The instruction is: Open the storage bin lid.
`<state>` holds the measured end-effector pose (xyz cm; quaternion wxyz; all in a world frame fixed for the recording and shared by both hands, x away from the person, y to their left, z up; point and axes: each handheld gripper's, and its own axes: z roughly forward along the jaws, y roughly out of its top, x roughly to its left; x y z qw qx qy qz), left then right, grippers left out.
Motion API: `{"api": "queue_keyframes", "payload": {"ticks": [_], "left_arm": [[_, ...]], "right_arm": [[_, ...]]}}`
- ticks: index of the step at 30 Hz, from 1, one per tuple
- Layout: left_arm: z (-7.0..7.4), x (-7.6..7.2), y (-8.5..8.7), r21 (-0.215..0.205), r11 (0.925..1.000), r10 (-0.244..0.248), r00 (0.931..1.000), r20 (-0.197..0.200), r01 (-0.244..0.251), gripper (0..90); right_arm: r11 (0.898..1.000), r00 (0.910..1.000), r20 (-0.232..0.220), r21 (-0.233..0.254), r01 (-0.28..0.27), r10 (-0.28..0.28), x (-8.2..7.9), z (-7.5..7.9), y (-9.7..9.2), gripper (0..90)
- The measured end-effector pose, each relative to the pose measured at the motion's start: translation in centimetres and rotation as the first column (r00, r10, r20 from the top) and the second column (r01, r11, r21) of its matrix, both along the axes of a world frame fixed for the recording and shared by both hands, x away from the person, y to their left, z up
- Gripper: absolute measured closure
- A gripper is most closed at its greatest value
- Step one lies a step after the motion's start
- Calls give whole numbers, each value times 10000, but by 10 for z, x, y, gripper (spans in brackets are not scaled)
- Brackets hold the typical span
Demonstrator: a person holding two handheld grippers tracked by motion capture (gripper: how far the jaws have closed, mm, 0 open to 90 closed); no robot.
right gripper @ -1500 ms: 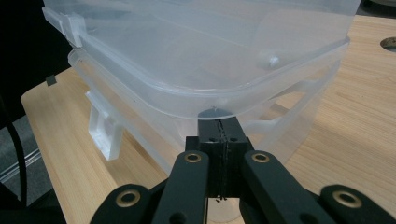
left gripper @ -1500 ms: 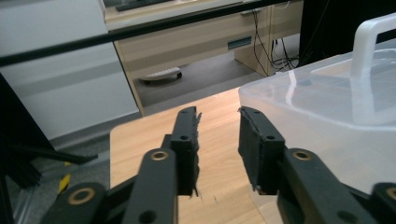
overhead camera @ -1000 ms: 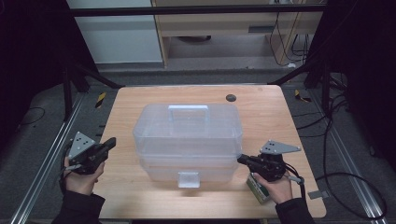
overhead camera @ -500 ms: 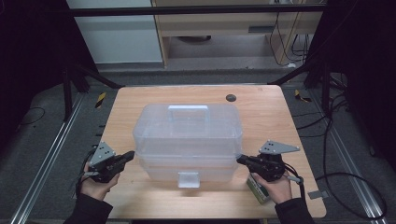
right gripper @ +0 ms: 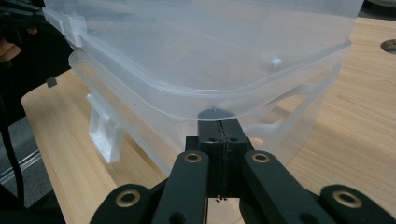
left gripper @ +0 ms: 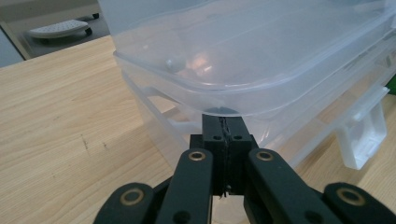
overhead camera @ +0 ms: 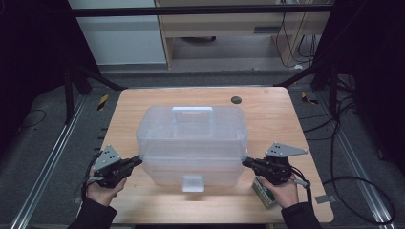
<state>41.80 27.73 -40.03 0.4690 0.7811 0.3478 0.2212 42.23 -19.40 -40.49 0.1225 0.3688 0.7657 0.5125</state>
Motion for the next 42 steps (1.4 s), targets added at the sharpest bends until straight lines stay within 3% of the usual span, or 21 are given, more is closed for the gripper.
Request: {"api": "queue_keyframes", "payload": {"ticks": [16, 27, 42], "left_arm": [[18, 7, -3, -505, 9985, 245, 9982, 539, -218, 896], [28, 13, -5, -718, 9967, 417, 9970, 655, -370, 896], [26, 13, -7, -664, 9969, 481, 9959, 761, -431, 895]], "right_arm": [[9991, 9987, 454, 385, 200, -218, 8, 19, -1, 900], [9984, 9975, 662, 524, 212, -247, 13, 29, -1, 900], [9985, 9974, 689, 518, 183, -218, 14, 31, 0, 900]]}}
